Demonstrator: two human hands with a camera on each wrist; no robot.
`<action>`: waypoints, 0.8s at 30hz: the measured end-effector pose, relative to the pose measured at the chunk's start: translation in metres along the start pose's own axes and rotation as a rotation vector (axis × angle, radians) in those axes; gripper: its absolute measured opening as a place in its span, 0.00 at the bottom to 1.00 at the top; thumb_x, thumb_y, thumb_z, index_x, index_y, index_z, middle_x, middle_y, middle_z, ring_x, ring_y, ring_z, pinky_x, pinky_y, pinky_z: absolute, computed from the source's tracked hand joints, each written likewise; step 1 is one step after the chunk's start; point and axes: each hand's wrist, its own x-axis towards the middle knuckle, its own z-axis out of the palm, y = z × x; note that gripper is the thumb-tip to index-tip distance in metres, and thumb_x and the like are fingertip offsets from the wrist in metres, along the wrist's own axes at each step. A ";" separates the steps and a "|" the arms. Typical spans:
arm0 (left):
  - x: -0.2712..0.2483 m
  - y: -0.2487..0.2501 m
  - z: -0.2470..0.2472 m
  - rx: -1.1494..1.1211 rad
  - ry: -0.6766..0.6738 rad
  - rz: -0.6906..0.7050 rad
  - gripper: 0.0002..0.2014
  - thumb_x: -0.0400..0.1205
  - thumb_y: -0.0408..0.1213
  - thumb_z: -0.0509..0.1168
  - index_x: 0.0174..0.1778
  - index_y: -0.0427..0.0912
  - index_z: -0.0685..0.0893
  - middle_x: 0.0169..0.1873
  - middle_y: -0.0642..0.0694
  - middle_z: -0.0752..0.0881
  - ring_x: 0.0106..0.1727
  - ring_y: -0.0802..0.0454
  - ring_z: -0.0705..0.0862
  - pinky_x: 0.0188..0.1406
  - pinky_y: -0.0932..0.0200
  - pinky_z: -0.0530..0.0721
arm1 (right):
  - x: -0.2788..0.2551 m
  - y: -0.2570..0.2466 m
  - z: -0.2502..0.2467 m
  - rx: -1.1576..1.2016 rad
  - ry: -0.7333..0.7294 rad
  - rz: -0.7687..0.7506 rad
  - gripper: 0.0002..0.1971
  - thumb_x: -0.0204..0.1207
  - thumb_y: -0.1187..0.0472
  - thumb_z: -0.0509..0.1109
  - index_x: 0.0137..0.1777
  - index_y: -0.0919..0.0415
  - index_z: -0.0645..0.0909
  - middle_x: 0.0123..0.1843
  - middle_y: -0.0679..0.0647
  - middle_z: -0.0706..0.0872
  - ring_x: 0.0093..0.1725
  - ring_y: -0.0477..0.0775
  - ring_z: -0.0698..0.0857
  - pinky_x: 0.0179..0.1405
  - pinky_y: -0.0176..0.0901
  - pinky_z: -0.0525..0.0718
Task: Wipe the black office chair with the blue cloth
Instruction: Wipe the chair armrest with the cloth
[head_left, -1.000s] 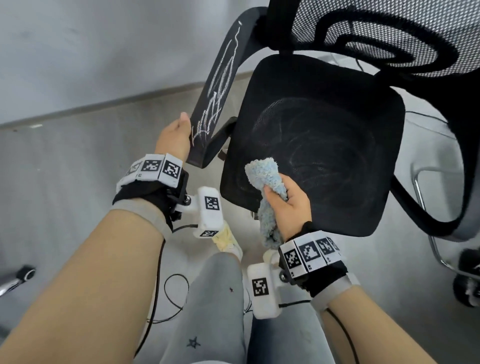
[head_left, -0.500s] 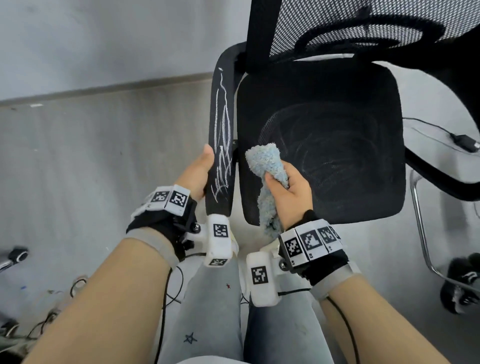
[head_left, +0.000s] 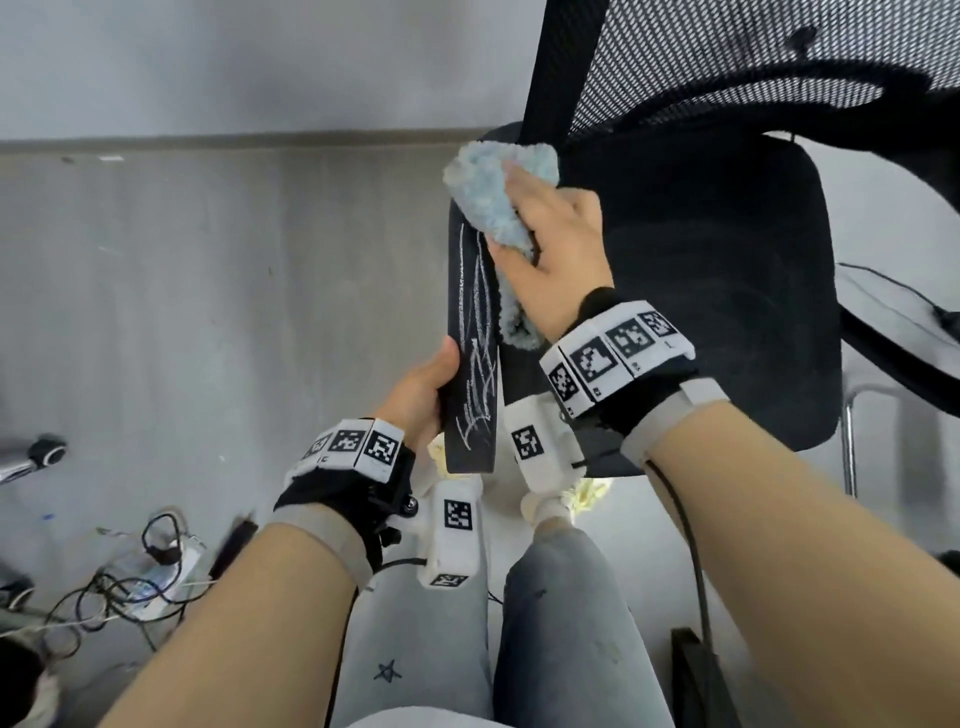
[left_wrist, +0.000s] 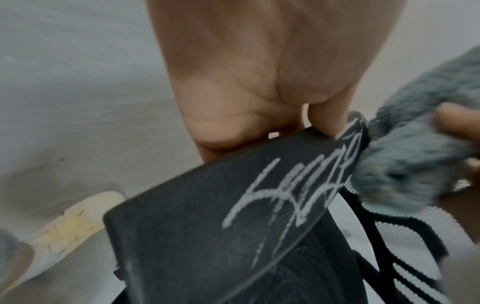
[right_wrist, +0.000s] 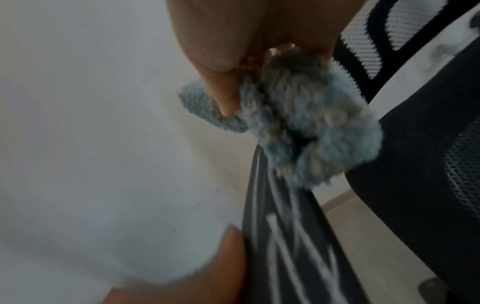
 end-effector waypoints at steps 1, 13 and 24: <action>-0.001 0.001 0.000 -0.012 0.001 -0.005 0.18 0.85 0.47 0.50 0.47 0.42 0.82 0.34 0.50 0.92 0.34 0.58 0.91 0.34 0.64 0.89 | 0.005 -0.001 0.008 -0.096 -0.088 -0.021 0.25 0.77 0.61 0.65 0.74 0.58 0.68 0.77 0.48 0.70 0.64 0.56 0.67 0.69 0.42 0.68; -0.008 0.006 -0.002 -0.053 -0.041 -0.049 0.15 0.86 0.43 0.51 0.52 0.41 0.82 0.47 0.43 0.90 0.40 0.53 0.90 0.38 0.58 0.89 | -0.022 -0.009 0.004 0.065 -0.178 0.052 0.22 0.75 0.69 0.65 0.70 0.61 0.74 0.62 0.48 0.80 0.61 0.49 0.67 0.55 0.10 0.57; -0.004 0.011 -0.003 -0.085 -0.025 -0.078 0.16 0.85 0.45 0.52 0.47 0.41 0.82 0.34 0.49 0.92 0.34 0.57 0.90 0.33 0.63 0.88 | -0.006 0.000 0.027 -0.185 -0.228 0.037 0.27 0.77 0.69 0.62 0.75 0.51 0.68 0.79 0.40 0.65 0.62 0.58 0.65 0.68 0.40 0.70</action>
